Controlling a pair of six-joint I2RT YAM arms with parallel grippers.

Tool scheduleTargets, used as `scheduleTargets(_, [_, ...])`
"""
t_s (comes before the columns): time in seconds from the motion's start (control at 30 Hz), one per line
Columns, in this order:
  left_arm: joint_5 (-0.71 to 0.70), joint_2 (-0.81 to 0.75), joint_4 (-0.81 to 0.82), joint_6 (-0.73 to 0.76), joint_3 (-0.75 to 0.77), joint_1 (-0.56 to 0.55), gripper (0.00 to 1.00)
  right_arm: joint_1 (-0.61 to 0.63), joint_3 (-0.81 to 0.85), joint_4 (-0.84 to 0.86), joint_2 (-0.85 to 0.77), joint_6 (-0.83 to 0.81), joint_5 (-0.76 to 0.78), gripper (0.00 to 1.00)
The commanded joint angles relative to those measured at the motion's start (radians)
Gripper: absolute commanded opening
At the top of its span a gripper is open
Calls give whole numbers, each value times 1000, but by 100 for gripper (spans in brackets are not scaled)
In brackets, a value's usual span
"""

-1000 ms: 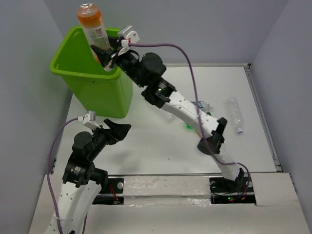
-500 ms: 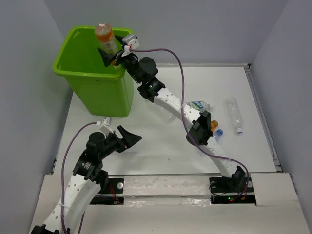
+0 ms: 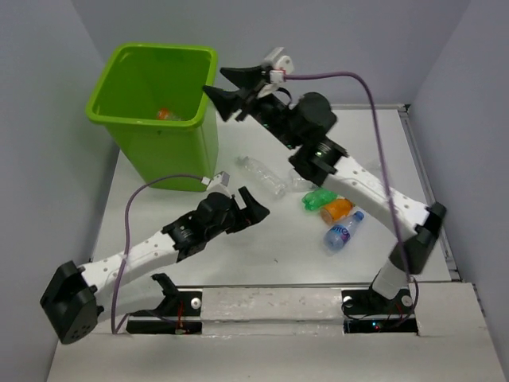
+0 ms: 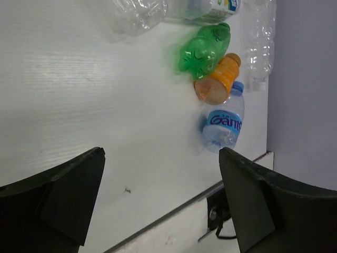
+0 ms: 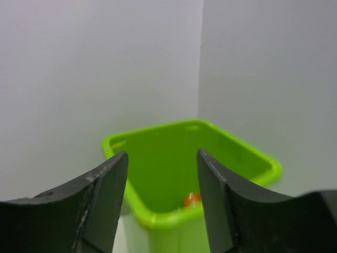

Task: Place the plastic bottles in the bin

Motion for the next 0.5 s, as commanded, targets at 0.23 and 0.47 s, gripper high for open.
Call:
scheduleTargets(0.23, [-576, 573, 58, -172, 442, -86, 99, -68, -1045, -195, -952, 368, 263, 2])
scheduleTargets(0.47, [-725, 796, -143, -202, 642, -56, 99, -68, -1243, -463, -1241, 496, 228, 39])
